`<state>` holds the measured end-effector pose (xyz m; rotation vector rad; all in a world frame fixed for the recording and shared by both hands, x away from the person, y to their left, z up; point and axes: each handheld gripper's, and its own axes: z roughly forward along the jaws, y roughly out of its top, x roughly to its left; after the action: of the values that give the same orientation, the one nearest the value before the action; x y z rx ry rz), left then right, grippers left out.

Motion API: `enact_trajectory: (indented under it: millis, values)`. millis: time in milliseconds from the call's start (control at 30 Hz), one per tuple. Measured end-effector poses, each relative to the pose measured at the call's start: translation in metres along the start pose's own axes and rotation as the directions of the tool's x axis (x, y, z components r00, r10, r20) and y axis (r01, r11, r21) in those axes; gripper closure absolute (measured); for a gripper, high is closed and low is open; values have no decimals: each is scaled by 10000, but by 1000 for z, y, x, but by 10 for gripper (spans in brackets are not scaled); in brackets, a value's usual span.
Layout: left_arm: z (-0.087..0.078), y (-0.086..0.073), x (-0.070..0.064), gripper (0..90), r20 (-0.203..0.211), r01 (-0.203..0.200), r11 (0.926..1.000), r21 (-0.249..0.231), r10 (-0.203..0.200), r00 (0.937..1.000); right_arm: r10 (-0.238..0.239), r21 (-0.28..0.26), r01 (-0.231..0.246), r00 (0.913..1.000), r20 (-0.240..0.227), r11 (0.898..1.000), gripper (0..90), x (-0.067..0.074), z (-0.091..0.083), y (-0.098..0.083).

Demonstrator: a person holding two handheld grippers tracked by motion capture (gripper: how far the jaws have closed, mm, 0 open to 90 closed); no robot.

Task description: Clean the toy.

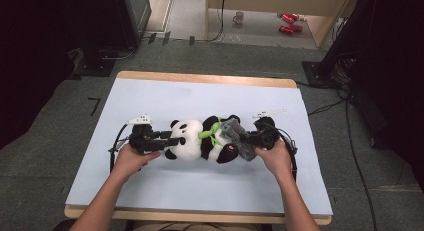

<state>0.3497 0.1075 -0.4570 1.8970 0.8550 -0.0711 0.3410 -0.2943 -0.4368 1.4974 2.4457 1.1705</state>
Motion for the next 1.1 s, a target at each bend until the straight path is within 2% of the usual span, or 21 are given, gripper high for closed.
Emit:
enact_trajectory:
  millis: [67, 167, 233, 367, 533, 600, 667, 767, 867, 1000, 1067, 1100]
  values:
    - [0, 0, 1, 502, 3, 95, 10000, -11, -95, 10000, 51, 117, -53, 9999, 146, 9999, 786, -4, -1, -1]
    - [0, 0, 2, 500, -11, 116, 9999, 64, -116, 9999, 110, 618, -164, 9961, 880, 9980, 787, -12, -1, -3]
    - [0, 0, 2, 500, -31, 61, 10000, 76, -61, 10000, 416, 710, -482, 9949, 914, 9963, 788, -17, -3, -5]
    - [0, 1, 2, 498, -44, 2, 9999, 117, -1, 10000, 742, 86, -748, 9957, 562, 9972, 788, -21, -20, -4]
    - [1, 2, 3, 497, -9, -75, 9999, 138, 75, 10000, 812, -900, -800, 9967, 88, 9927, 787, -14, -42, 4]
    - [1, 2, 3, 497, -40, -100, 9999, 130, 101, 9999, 674, -1306, -696, 9975, -210, 9890, 788, -8, -48, 10]
    - [1, 2, 2, 497, -71, -147, 9998, 153, 148, 9999, 318, -1574, -353, 9992, -246, 9869, 788, 1, -52, 17]
    - [1, 0, 0, 497, -166, -231, 9997, 99, 233, 9996, 8, -1793, -78, 9992, -392, 9838, 787, 13, -52, 25]
    - [1, -2, -1, 497, -241, -169, 9999, -34, 168, 9996, -328, -1850, 188, 9968, -729, 9826, 787, 25, -46, 33]
    - [1, -4, -3, 497, -324, -297, 9995, -61, 295, 9990, -817, -1429, 681, 9924, -916, 9874, 786, 40, -29, 40]
    - [0, -5, -3, 497, -306, -337, 9994, -60, 335, 9990, -1098, -983, 1019, 9909, -782, 9899, 781, 45, -17, 41]
    - [0, -5, -3, 497, -301, -379, 9993, -51, 377, 9988, -1286, -643, 1250, 9901, -556, 9901, 778, 48, -10, 40]
